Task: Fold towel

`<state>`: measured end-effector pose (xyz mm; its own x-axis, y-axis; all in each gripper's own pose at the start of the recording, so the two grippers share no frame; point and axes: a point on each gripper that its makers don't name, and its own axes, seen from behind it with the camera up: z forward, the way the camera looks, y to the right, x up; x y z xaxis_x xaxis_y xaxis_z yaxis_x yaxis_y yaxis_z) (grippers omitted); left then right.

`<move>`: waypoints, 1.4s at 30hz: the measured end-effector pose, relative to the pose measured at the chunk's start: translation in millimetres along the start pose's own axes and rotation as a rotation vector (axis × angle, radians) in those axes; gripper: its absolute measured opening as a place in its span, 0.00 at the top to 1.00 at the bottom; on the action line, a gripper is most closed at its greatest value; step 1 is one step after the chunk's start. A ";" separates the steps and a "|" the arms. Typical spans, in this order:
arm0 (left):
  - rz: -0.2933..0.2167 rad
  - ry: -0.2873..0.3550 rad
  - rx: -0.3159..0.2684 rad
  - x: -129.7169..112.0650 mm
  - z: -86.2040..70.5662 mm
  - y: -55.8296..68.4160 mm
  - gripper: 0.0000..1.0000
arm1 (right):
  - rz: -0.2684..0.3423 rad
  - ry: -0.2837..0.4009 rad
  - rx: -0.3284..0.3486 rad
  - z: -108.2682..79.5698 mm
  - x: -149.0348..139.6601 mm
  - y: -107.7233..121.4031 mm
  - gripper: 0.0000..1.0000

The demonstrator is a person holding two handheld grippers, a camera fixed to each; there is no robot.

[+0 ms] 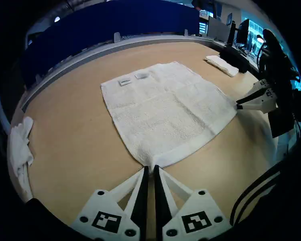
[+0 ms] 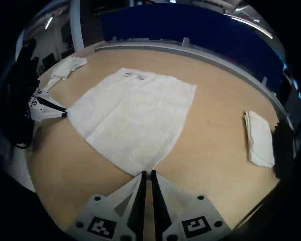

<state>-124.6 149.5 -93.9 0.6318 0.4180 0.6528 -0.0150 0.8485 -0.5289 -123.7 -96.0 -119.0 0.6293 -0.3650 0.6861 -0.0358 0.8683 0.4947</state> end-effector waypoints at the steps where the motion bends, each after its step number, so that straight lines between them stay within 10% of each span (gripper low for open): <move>1: -0.003 -0.001 -0.001 0.3 -0.5 0.1 0.90 | 0.003 0.003 0.001 -0.8 1.4 0.2 0.91; 35: -0.073 0.002 -0.046 37.1 -95.0 17.9 0.91 | 0.059 0.083 0.026 -93.0 54.9 -9.2 0.91; 42: -0.091 -0.004 -0.047 37.7 -94.8 19.2 0.91 | 0.071 0.076 0.022 -96.4 57.3 -6.9 0.91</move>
<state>-27.6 150.8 -130.9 0.6260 0.3415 0.7011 0.0785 0.8668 -0.4924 -12.6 -90.5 -134.5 0.6817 -0.2755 0.6778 -0.0988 0.8832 0.4584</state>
